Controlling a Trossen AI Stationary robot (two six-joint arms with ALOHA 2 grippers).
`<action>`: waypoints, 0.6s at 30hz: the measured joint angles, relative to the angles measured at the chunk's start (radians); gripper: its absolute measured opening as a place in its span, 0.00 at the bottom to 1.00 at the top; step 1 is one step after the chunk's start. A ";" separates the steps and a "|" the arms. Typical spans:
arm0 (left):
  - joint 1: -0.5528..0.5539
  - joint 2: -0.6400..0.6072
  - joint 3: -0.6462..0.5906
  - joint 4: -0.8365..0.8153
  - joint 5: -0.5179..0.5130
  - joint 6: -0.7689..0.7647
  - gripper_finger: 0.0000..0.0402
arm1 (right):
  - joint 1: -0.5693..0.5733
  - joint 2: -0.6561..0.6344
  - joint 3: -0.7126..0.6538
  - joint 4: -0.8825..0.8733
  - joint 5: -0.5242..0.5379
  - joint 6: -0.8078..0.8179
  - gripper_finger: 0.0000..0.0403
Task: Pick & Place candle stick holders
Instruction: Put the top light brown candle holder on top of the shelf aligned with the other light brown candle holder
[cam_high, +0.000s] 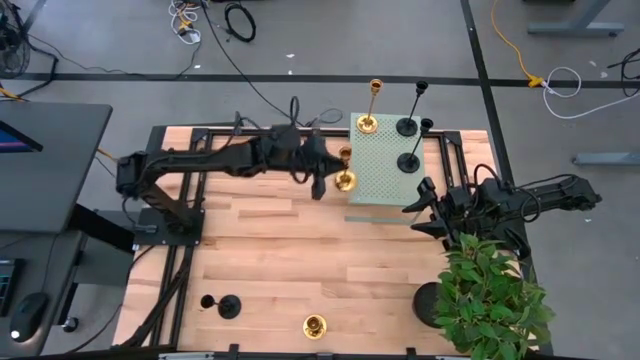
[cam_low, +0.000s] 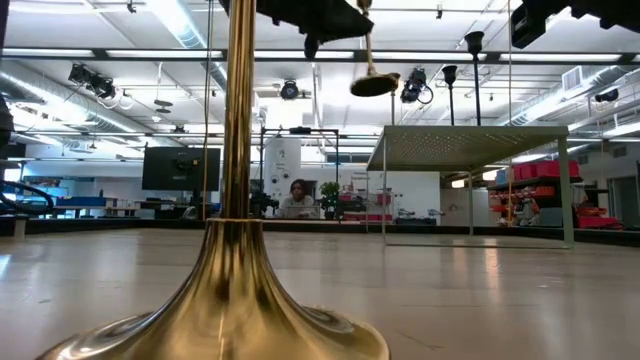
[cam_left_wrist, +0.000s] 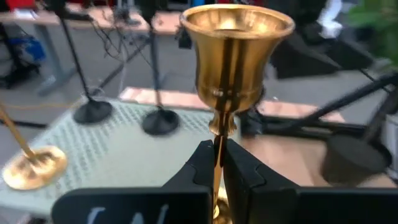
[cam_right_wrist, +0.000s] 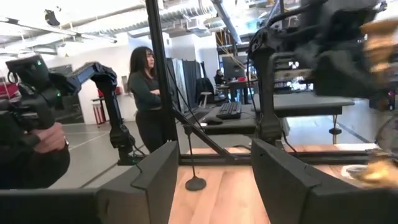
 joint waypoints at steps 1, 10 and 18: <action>0.013 0.010 0.008 -0.001 0.003 0.006 0.03 | 0.000 0.001 0.000 -0.003 0.000 0.000 0.51; 0.120 0.151 0.110 0.003 0.084 0.035 0.03 | 0.000 0.004 -0.001 -0.013 0.000 0.000 0.51; 0.179 0.287 0.244 0.009 0.144 0.054 0.03 | 0.000 0.005 -0.001 -0.018 0.000 -0.001 0.51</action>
